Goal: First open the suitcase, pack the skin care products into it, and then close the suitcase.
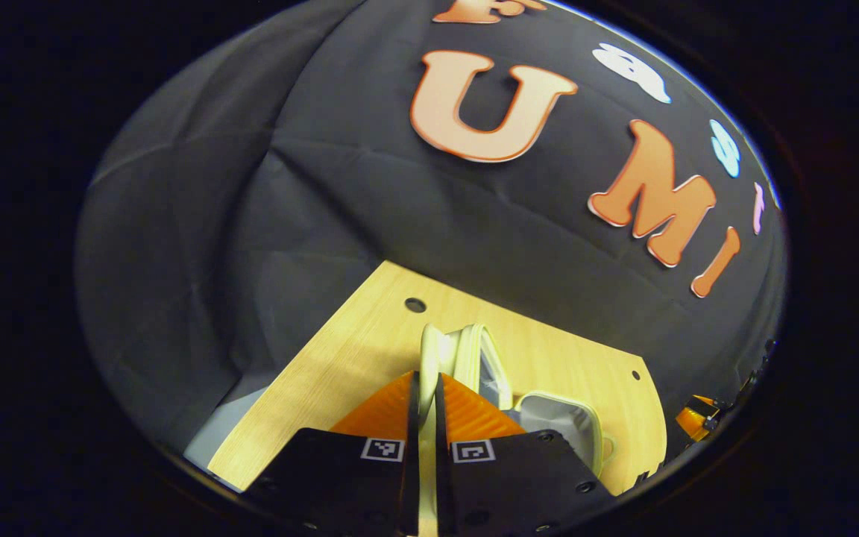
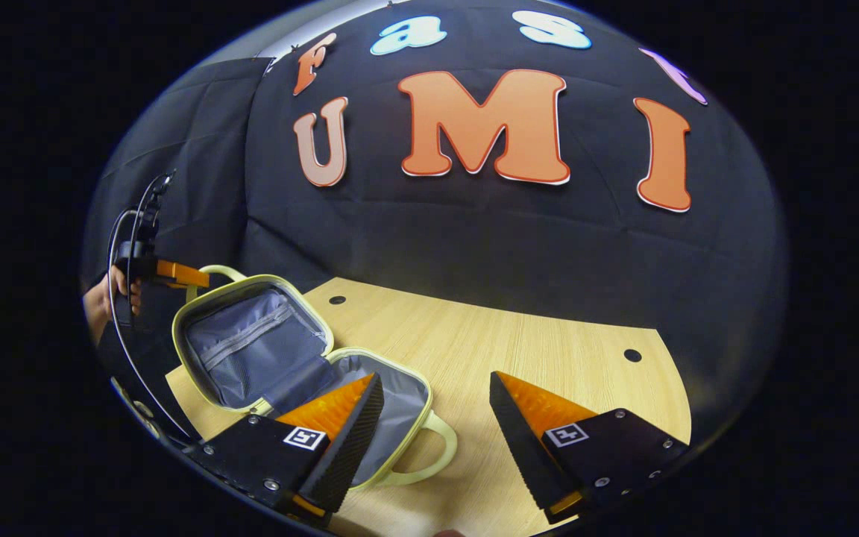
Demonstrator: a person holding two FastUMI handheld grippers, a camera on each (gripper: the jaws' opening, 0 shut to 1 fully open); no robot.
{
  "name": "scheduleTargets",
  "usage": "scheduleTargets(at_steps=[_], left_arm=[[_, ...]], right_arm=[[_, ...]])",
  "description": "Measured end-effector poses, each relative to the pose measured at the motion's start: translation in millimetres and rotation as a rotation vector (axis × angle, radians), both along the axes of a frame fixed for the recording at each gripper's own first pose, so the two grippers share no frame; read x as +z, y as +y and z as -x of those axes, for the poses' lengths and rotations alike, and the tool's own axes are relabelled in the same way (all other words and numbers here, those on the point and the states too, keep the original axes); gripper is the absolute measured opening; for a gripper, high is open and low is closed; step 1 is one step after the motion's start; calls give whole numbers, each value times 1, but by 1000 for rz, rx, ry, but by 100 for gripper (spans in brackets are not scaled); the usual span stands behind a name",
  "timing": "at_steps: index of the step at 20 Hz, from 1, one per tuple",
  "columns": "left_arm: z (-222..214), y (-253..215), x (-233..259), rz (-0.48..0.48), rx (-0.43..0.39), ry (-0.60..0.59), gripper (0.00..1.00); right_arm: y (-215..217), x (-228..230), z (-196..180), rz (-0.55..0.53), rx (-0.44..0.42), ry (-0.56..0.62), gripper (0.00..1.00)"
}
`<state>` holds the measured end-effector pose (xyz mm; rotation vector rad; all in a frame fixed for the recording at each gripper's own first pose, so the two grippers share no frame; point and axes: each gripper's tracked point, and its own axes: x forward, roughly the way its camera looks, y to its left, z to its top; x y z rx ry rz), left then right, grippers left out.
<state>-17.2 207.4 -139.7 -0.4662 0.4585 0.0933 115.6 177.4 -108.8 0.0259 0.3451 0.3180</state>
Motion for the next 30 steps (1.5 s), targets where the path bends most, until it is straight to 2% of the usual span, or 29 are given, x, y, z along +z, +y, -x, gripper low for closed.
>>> scheduleTargets(at_steps=[5,10,11,14,21,24,30], left_arm=[[-2,-59,49,-59,-25,-88,9],[0,-118,81,-75,-79,-177,9],[2,-141,87,-74,-102,-201,9],[8,-181,96,-44,-135,-228,9],[11,-271,87,42,-239,-238,9],[8,-315,72,151,-300,-212,10],[11,-370,37,188,-389,-132,10]], right_arm=[[-5,-2,6,34,42,-28,93],[-25,4,6,31,28,-59,94],[-30,1,5,33,27,-58,94],[-39,2,6,24,23,-58,94],[-63,-2,8,20,4,-67,94],[-75,-4,11,7,-9,-63,94],[-105,-12,15,-18,-52,-39,94]])
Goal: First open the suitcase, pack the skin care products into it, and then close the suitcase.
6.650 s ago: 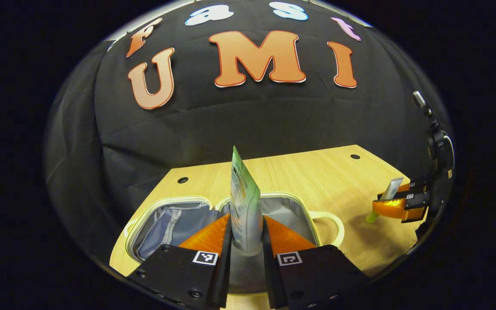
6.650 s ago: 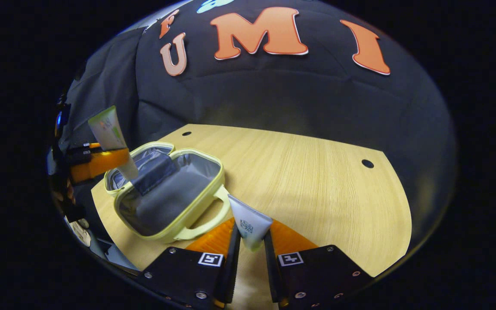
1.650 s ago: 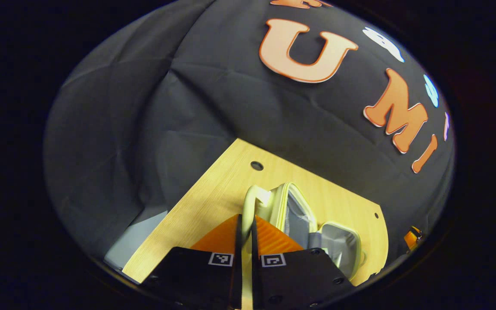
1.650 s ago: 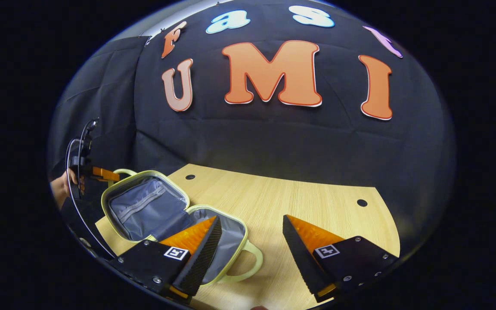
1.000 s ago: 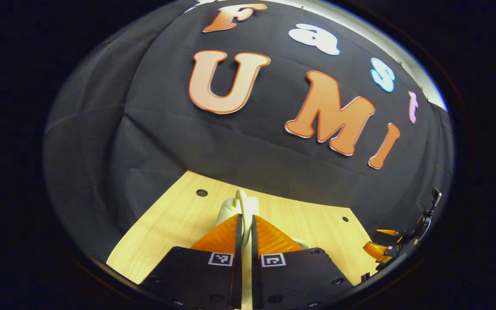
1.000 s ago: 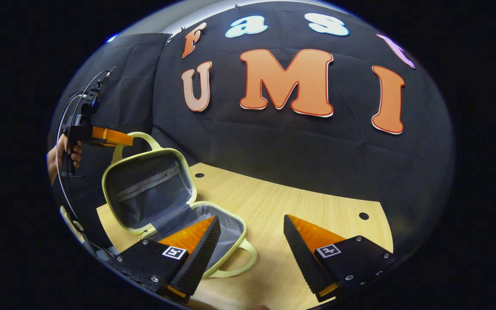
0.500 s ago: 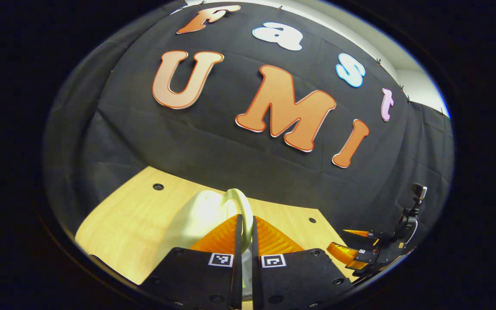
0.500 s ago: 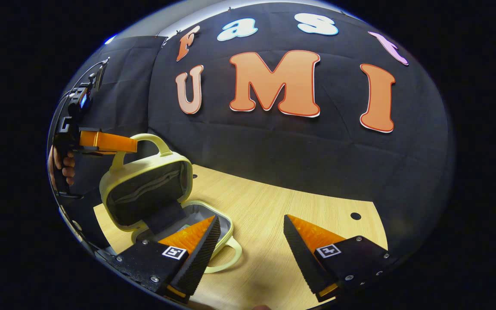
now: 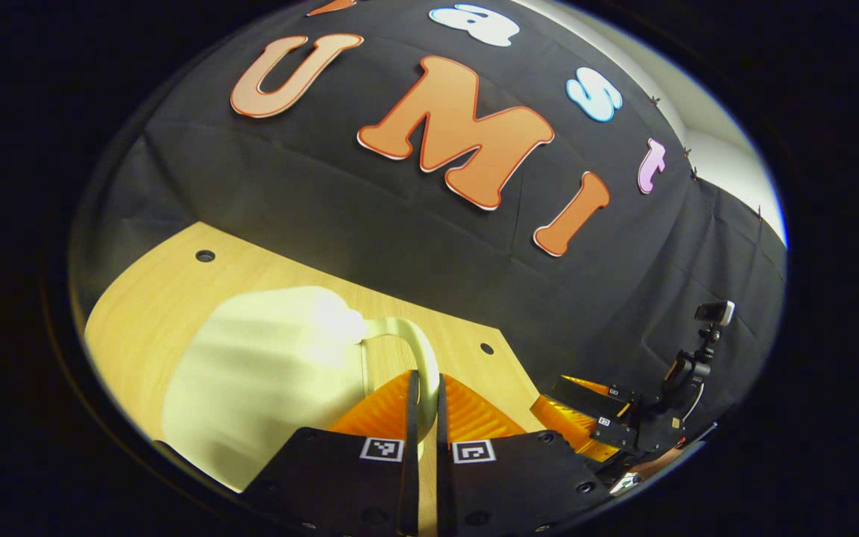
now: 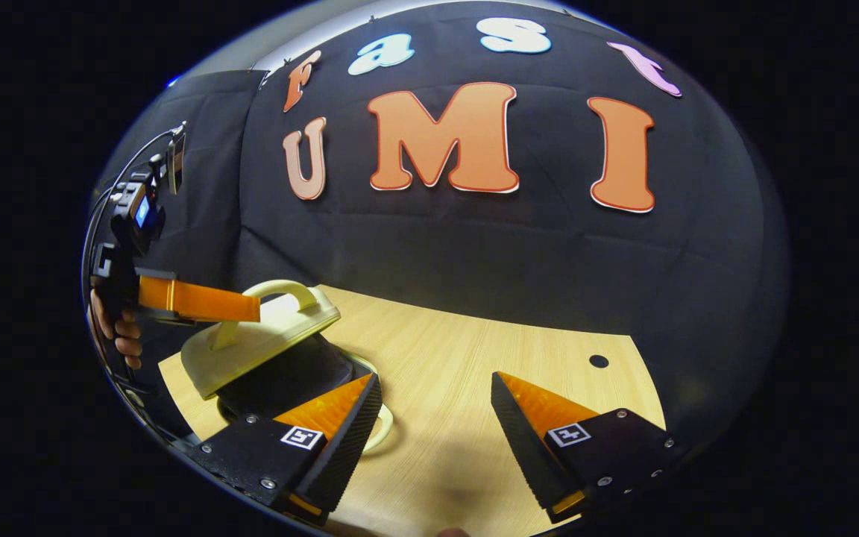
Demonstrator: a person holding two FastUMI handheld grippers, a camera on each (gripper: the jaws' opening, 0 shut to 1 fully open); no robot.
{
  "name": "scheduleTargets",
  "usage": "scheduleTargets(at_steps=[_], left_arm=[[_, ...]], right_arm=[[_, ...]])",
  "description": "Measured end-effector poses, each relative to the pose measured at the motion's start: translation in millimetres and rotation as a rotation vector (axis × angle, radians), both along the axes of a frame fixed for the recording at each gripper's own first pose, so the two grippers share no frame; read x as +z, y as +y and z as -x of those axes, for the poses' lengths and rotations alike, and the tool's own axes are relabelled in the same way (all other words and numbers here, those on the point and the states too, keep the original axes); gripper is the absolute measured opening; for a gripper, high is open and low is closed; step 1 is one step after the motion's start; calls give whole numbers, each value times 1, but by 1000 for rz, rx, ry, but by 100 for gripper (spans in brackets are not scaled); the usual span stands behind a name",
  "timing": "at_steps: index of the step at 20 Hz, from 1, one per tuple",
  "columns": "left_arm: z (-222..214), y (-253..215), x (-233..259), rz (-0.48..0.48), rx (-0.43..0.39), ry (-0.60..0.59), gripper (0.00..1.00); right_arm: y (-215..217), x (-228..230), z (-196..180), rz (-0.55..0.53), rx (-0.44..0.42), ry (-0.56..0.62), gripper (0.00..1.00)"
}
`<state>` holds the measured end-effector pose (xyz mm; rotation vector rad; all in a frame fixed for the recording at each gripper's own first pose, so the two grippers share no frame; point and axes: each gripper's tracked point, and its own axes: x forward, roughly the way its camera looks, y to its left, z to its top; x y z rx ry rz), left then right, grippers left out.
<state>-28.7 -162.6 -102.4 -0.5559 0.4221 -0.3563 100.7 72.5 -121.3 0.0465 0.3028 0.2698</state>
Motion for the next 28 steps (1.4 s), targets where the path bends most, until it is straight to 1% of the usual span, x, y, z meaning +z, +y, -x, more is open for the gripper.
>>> scheduleTargets(at_steps=[2,4,7,10,13,16,17,18,19,20,21,22,23,24,25,26,28], left_arm=[[7,-18,-14,-25,-38,30,10],[14,-39,-34,-86,-96,67,10],[17,-60,-61,-158,-155,112,10],[20,-70,-76,-188,-178,153,10],[17,-77,-90,-235,-177,171,10],[21,-80,-107,-320,-190,195,10],[23,-79,-108,-338,-191,197,10],[23,-82,-111,-337,-194,195,11],[24,-83,-107,-322,-189,189,16],[21,-86,-100,-291,-179,157,16],[17,-88,-93,-289,-175,128,20],[16,-82,-81,-312,-160,92,23],[14,-81,-69,-323,-149,64,31],[12,-79,-56,-326,-132,38,40],[12,-79,-45,-318,-126,21,46],[13,-79,-38,-313,-120,6,56],[15,-77,-30,-319,-116,-3,62]], right_arm=[[-8,-5,1,-12,-15,13,94],[-9,-9,3,-27,-21,35,94],[-9,-12,7,-28,-24,39,94],[-12,-16,11,-12,-24,43,94],[-15,-18,11,-16,-34,50,94],[-18,-19,11,-14,-42,58,94],[-19,-18,11,-12,-48,56,94],[-21,-18,12,-14,-49,54,94],[-22,-16,12,-12,-58,46,94],[-24,-12,11,-10,-65,35,94],[-27,-8,11,-5,-76,21,94],[-28,-5,10,-3,-81,12,94],[-29,-3,9,0,-85,3,94],[-30,0,10,3,-90,-6,94],[-30,6,10,6,-94,-19,94],[-30,11,10,9,-97,-32,94],[-29,24,9,11,-104,-61,94]])
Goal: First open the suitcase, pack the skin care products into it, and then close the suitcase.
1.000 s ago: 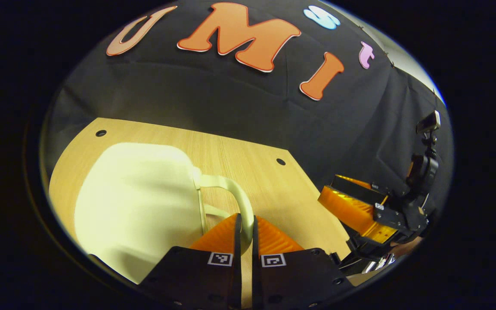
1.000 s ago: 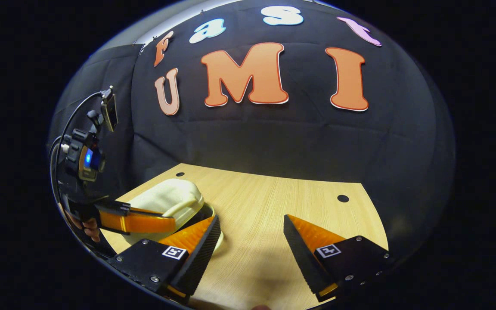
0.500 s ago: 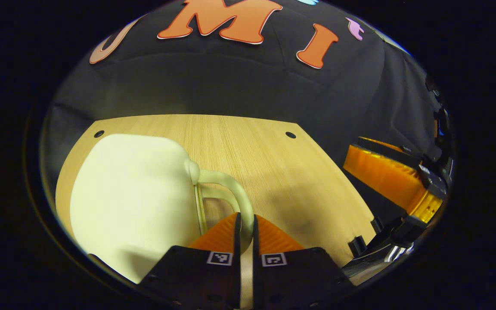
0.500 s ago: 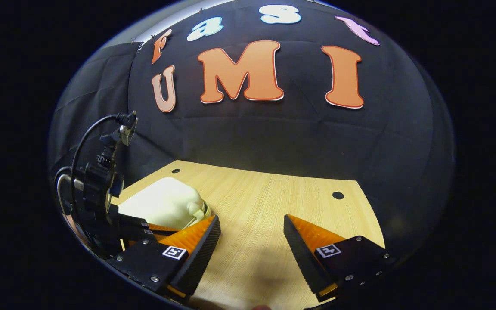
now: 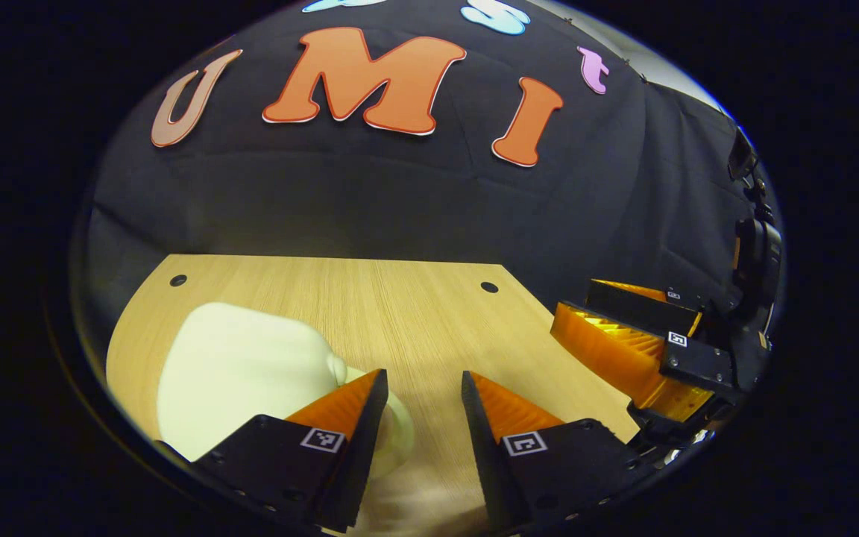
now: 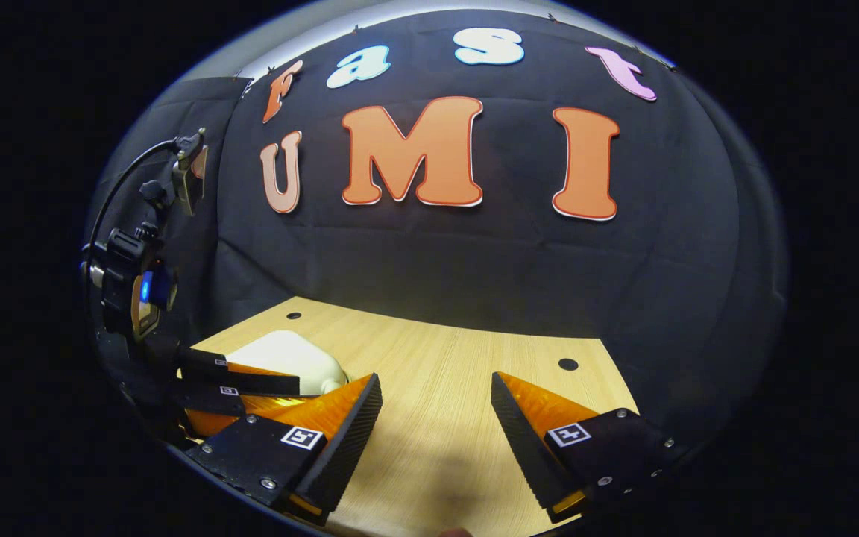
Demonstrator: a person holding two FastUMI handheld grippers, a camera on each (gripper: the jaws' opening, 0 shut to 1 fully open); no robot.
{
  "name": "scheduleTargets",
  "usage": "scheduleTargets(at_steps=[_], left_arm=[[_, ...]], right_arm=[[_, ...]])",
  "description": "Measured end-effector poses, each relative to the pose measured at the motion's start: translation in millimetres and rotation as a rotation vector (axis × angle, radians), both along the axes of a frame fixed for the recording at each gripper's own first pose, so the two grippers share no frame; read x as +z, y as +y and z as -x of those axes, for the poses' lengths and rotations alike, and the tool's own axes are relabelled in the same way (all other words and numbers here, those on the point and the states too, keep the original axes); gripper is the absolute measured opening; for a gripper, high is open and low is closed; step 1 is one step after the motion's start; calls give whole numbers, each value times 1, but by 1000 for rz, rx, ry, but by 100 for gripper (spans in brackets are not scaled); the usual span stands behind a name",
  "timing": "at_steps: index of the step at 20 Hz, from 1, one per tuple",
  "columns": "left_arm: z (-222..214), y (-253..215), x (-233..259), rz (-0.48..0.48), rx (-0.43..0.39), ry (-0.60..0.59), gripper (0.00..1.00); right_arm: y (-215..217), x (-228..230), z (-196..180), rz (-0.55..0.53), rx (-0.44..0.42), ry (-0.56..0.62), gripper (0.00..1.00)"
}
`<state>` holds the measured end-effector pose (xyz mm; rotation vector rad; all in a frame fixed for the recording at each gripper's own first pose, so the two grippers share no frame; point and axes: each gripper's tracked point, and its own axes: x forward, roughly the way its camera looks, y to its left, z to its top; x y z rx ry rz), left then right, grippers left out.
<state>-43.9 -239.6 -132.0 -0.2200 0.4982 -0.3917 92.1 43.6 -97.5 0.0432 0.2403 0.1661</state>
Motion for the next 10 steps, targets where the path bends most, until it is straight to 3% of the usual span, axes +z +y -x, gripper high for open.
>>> scheduleTargets(at_steps=[2,3,7,10], left_arm=[[-3,5,12,-23,19,-60,77],[-7,8,18,-37,30,-80,96],[-11,30,65,-49,125,-207,98],[-7,47,93,-61,191,-304,97]], right_arm=[[3,18,0,-1,-7,-45,94],[2,27,1,2,-12,-69,94],[-1,68,2,18,-39,-197,94],[-2,80,1,12,-54,-227,93]])
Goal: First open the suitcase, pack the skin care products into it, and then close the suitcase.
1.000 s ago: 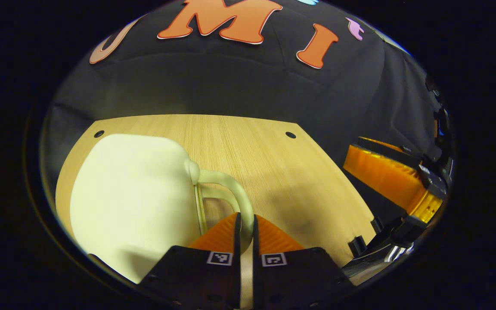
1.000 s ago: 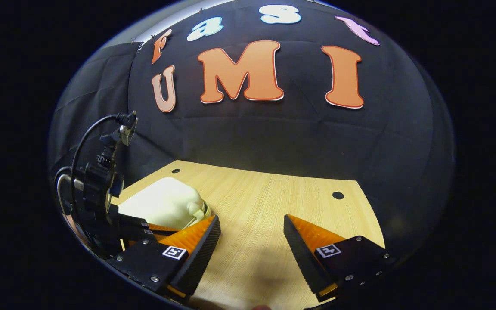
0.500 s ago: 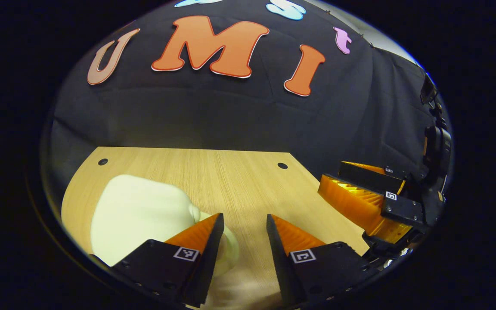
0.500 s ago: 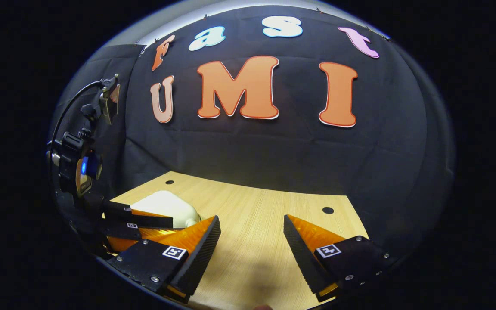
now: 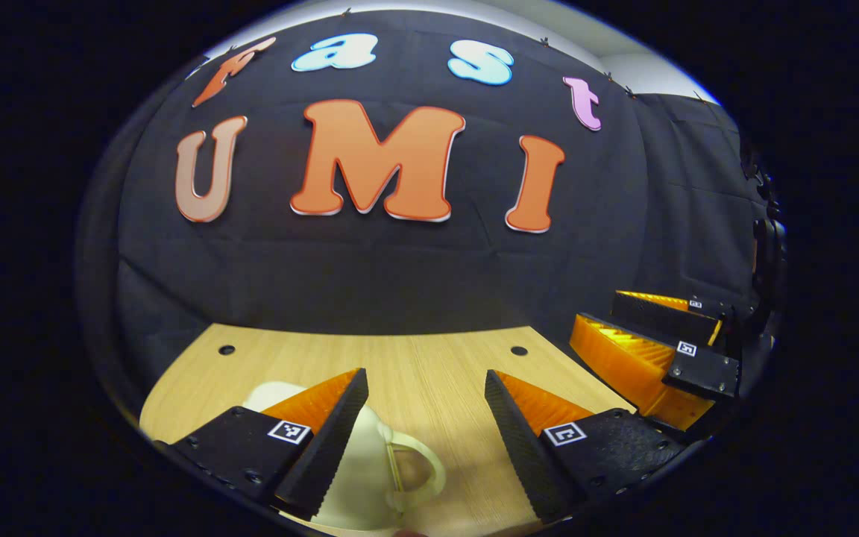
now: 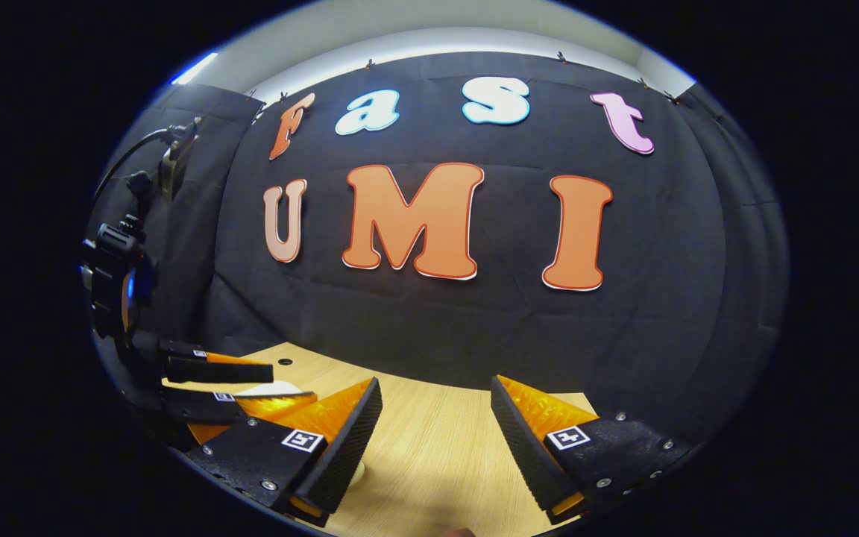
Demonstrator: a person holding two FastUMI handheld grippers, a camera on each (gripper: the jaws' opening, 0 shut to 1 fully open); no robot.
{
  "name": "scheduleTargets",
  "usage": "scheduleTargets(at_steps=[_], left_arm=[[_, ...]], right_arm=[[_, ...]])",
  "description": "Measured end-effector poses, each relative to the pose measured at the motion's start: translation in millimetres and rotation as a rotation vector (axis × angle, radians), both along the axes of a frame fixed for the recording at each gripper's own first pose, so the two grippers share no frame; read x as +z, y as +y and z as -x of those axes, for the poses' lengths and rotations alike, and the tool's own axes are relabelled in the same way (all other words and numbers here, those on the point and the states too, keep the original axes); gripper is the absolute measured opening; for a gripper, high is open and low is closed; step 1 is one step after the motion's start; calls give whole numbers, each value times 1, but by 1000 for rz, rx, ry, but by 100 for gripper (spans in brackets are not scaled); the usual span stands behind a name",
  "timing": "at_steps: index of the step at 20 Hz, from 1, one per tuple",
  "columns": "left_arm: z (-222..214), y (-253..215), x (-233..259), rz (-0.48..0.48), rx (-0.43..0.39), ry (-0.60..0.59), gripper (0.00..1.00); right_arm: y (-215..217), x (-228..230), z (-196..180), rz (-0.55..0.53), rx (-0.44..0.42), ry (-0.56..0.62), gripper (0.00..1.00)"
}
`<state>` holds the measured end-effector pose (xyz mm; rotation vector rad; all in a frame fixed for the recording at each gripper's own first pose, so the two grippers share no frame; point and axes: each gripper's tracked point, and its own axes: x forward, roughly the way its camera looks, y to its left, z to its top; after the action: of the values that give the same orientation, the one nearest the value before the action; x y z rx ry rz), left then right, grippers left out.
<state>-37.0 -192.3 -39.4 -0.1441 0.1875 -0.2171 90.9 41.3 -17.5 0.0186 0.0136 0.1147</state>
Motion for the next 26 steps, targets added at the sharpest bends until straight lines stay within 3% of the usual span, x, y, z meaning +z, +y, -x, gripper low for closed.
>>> scheduleTargets(at_steps=[2,4,9,17,18,19,26], left_arm=[[3,9,27,-11,33,-82,98],[3,19,61,-83,73,-186,97],[9,18,84,-149,112,-261,96],[12,2,89,-152,133,-273,100],[12,4,91,-154,144,-277,100],[13,5,94,-148,151,-279,100],[21,-4,77,-148,173,-222,100]], right_arm=[[-6,7,2,-2,-21,-23,93],[-11,17,5,1,-38,-63,93],[-10,24,11,32,-24,-93,93],[-20,30,23,32,-3,-115,94],[-19,29,23,31,2,-115,98],[-21,30,25,33,3,-119,94],[-27,23,30,27,33,-110,95]])
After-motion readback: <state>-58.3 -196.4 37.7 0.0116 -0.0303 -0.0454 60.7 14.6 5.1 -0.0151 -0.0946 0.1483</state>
